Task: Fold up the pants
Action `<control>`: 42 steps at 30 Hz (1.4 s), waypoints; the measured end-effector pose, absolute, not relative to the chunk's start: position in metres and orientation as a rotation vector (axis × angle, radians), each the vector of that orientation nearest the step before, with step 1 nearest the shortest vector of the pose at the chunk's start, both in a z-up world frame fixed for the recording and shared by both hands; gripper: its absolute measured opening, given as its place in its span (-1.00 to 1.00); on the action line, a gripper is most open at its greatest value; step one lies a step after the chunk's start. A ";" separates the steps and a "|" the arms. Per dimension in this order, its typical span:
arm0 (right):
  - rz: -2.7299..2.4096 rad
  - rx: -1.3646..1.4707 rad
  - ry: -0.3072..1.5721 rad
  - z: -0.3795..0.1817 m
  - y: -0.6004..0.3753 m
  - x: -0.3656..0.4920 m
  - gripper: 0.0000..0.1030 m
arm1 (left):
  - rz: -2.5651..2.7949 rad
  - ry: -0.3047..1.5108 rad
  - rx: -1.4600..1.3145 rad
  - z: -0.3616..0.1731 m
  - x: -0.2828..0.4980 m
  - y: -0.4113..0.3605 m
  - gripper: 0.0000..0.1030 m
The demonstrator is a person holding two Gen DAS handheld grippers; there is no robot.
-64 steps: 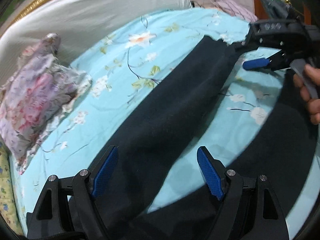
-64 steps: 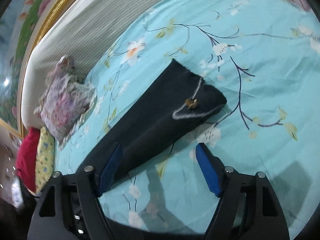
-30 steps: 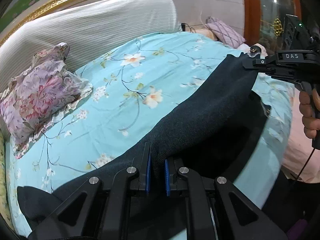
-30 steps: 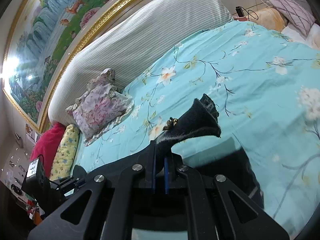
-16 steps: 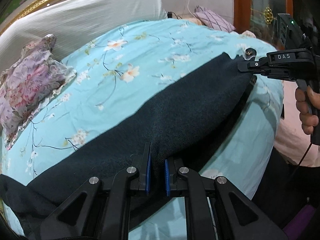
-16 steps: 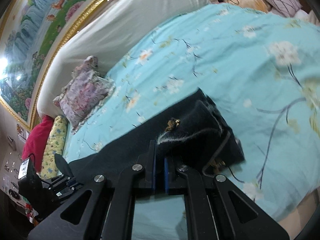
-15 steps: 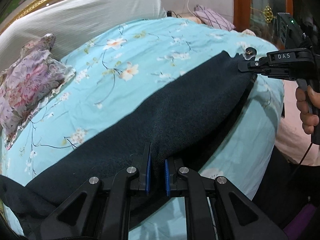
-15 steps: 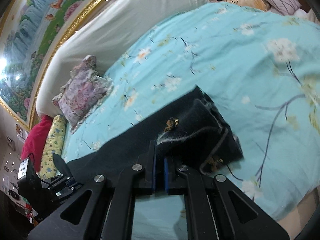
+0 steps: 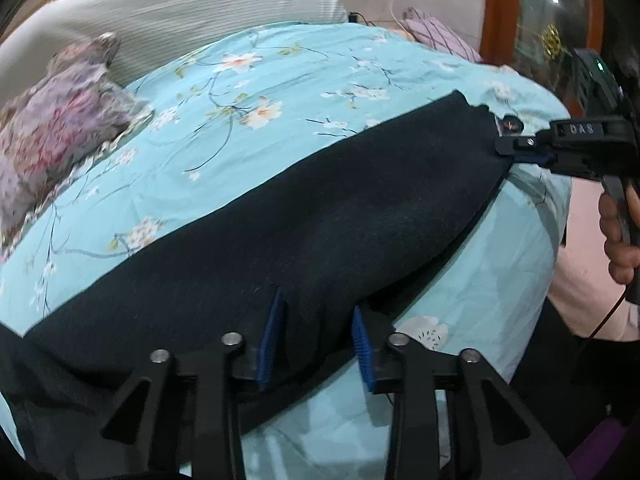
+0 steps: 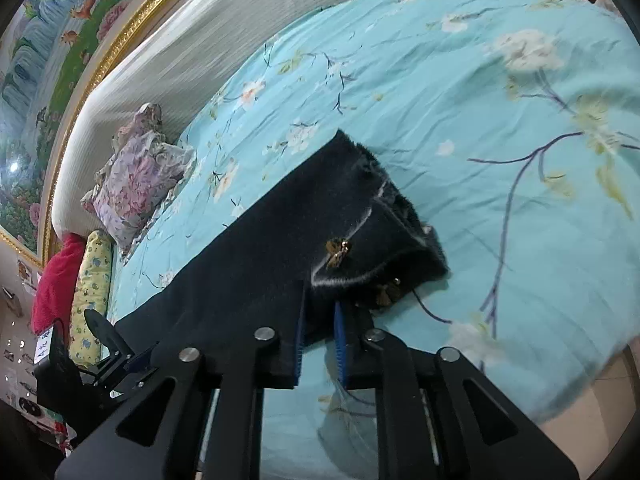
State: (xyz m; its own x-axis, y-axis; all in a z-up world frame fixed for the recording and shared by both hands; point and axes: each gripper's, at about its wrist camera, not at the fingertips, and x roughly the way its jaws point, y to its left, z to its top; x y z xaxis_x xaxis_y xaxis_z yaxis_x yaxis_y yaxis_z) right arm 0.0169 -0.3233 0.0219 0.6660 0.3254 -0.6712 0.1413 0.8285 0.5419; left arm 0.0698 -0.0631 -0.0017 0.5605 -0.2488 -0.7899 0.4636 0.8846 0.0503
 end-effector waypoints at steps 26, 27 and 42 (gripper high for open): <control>0.425 0.370 0.849 0.052 -0.183 0.012 -0.20 | -0.063 0.807 -0.084 0.040 0.041 0.090 0.05; 0.444 0.356 0.855 0.052 -0.175 0.014 -0.20 | -0.043 0.805 -0.094 0.041 0.041 0.096 0.07; 0.725 0.072 0.915 0.044 -0.044 0.034 -0.20 | 0.165 0.821 -0.232 0.058 0.063 0.165 0.33</control>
